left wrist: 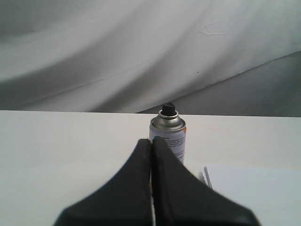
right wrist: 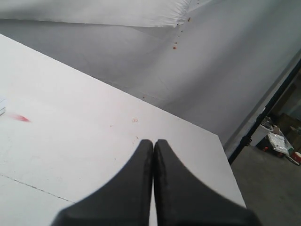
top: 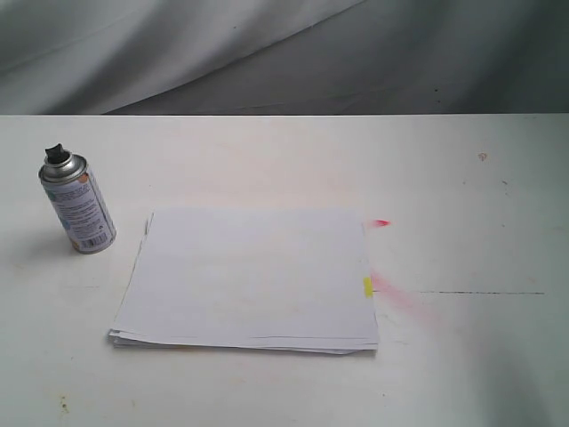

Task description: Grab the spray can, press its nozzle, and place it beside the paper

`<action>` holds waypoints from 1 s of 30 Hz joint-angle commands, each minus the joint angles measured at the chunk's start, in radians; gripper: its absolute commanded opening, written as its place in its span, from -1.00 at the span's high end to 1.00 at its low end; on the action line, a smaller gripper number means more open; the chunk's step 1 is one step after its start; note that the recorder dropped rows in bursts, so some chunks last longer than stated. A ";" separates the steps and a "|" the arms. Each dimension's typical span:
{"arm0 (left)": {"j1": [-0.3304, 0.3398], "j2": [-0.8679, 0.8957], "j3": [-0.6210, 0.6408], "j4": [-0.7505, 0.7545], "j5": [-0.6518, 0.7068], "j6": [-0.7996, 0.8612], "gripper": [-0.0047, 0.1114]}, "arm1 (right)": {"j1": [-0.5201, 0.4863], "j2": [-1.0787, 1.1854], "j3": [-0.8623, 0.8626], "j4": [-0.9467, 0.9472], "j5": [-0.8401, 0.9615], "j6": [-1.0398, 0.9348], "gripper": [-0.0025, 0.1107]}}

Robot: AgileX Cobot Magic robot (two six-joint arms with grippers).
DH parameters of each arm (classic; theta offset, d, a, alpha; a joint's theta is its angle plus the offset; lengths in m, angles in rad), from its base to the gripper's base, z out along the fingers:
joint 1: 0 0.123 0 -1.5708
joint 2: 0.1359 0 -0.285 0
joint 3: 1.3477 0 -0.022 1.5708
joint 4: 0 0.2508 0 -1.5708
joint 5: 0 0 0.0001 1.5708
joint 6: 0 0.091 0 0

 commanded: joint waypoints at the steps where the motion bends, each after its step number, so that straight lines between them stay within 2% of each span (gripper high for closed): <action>1: 0.002 -0.004 0.005 0.003 -0.004 -0.007 0.92 | -0.006 -0.004 0.004 -0.004 -0.010 0.002 0.96; 5: 0.002 -0.004 0.005 0.003 -0.004 -0.007 0.92 | -0.006 -0.004 0.004 -0.004 -0.014 0.023 0.96; 8: 0.002 -0.004 0.005 0.003 -0.004 -0.007 0.92 | -0.006 -0.004 0.004 -0.041 -0.006 0.312 0.96; 12: 0.002 -0.004 0.005 0.003 -0.004 -0.007 0.92 | -0.006 -0.004 0.004 -0.100 0.078 0.463 0.96; 30: 0.002 -0.004 0.005 0.003 -0.004 -0.007 0.92 | -0.006 -0.004 0.004 -0.077 0.115 0.474 0.96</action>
